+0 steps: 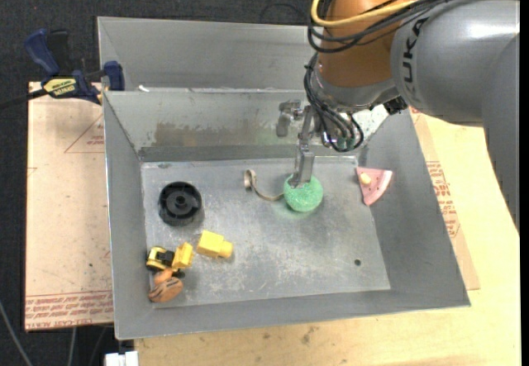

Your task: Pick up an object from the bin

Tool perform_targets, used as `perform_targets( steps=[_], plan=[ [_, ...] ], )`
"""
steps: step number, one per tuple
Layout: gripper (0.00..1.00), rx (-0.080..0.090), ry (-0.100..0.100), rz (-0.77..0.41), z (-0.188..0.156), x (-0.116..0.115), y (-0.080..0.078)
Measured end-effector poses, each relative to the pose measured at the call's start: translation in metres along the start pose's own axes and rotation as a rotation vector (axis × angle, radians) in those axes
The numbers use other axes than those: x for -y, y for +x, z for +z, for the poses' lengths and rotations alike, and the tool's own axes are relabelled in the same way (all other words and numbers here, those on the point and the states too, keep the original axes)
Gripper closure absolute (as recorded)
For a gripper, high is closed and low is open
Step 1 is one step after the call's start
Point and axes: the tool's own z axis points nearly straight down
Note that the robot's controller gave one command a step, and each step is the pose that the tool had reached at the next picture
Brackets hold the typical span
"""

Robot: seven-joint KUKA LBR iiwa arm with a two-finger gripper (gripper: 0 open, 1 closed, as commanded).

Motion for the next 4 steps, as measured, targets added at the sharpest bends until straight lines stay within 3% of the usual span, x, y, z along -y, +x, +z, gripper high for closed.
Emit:
perform_targets(
  steps=[1, 2, 3, 4],
  plan=[
    [0.00, 0.007, 0.000, -0.047, 0.051, 0.016, 0.011],
    [0.00, -0.001, 0.000, 0.051, 0.098, 0.019, 0.024],
    [1.00, 0.001, 0.000, 0.115, 0.100, 0.052, 0.021],
    [1.00, 0.001, 0.000, 0.115, 0.100, 0.052, 0.021]
  ],
)
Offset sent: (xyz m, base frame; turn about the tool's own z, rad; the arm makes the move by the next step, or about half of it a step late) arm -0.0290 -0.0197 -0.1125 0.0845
